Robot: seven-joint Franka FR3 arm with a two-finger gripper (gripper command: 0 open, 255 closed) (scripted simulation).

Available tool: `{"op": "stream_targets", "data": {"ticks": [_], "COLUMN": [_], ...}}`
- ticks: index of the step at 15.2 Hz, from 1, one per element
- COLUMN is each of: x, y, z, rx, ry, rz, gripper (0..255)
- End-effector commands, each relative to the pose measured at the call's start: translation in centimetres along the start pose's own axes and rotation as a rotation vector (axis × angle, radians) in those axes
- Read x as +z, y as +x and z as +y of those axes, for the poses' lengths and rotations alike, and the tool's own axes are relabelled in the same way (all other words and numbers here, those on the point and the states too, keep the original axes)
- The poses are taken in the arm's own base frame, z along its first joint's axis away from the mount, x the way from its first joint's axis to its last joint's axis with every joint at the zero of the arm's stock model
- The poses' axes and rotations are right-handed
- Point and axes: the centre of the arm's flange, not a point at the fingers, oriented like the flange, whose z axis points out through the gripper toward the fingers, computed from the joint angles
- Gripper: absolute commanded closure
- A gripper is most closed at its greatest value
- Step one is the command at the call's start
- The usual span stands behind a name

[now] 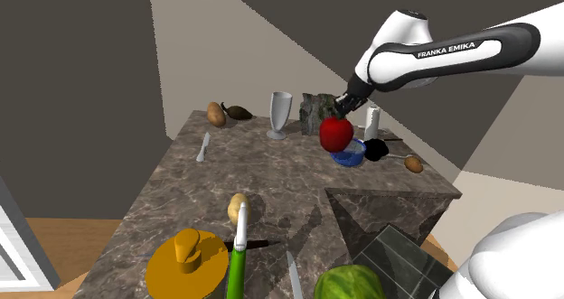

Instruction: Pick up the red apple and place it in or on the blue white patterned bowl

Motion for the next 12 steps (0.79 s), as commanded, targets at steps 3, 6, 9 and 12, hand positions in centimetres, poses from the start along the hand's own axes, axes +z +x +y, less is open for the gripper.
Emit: {"op": "stream_targets", "data": {"ticks": [3,6,9,12], "x": [-1.9,-3.3,-4.2,-5.1], "y": [0.9,1.5,2.6,4.1], "z": [0.1,0.1,2.5,6.1], "rx": [0.000,0.000,0.000,0.000], "ry": [0.000,0.000,0.000,0.000], "rz": [0.000,0.000,0.000,0.000], "gripper": [255,255,255,255]}}
